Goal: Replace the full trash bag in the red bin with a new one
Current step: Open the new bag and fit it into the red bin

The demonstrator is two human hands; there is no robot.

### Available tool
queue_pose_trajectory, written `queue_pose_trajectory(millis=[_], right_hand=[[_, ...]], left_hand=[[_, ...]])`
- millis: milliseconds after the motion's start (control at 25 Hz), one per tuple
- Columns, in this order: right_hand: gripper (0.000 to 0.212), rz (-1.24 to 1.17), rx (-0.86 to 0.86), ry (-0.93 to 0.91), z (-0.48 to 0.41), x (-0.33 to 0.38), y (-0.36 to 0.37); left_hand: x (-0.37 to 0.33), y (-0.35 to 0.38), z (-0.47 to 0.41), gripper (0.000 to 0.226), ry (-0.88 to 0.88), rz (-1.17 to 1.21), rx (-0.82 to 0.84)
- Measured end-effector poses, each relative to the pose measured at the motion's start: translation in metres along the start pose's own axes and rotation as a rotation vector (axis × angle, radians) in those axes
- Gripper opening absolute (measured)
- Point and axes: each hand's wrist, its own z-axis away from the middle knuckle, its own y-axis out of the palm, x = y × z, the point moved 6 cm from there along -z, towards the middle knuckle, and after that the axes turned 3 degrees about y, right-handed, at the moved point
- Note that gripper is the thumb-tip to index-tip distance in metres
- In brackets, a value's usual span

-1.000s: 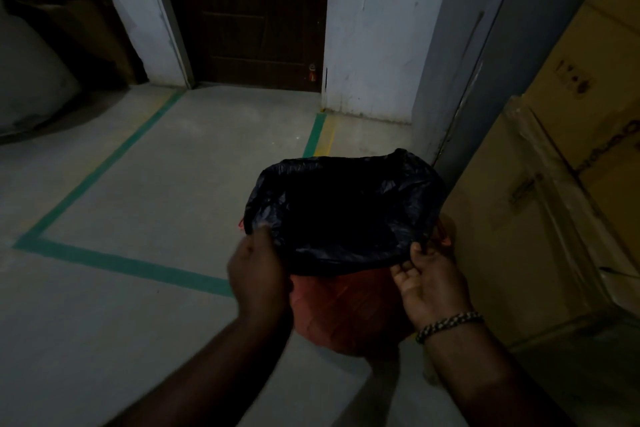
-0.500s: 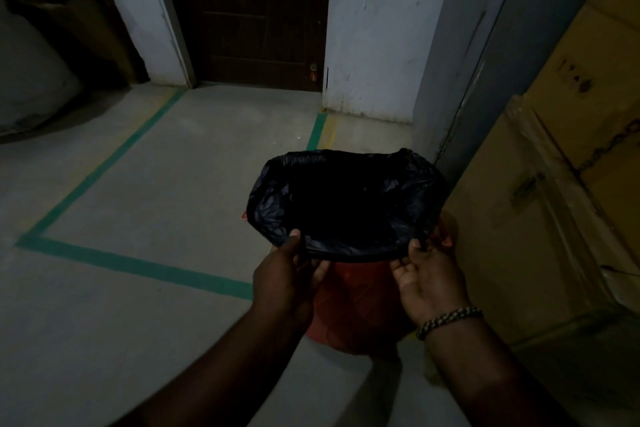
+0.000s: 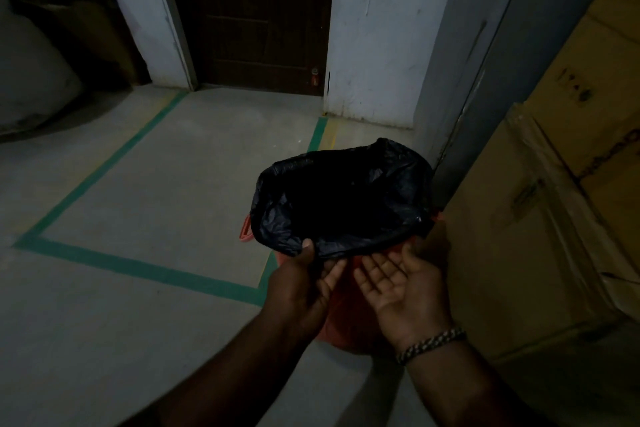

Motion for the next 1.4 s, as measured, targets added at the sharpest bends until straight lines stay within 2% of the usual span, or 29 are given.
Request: queue_pose_trajectory(millis=[200,320,720,920,1160,1320,1400], right_hand=[[0.047,-0.056,0.012,-0.014,-0.001,-0.005,0.006],[0.018,-0.028,0.008,-0.013,-0.012,-0.004,0.002],[0.04,-0.015,0.021,-0.095,-0.028,0.014,-0.006],[0.01,-0.039,0.03,-0.062,-0.02,0.018,-0.006],[0.031,0.056,-0.035,0.0,0.0,-0.006,-0.009],[0.012,0.019,-0.053,-0.043,0.003,-0.008,-0.006],[0.015,-0.004,-0.04,-0.077,0.0,-0.006,-0.006]], left_hand=[[0.015,0.007,0.007,0.024,-0.012,-0.093,0.056],[0.013,0.003,0.004,0.026,-0.006,-0.169,0.02],[-0.019,-0.008,-0.006,0.018,0.019,-0.134,-0.07],[-0.015,-0.004,-0.009,0.031,0.002,-0.077,-0.035],[-0.002,-0.004,-0.008,0.033,0.002,-0.07,-0.052],[0.018,0.002,-0.002,0.033,-0.003,-0.14,-0.015],[0.02,0.001,-0.003,0.033,0.013,-0.164,0.007]])
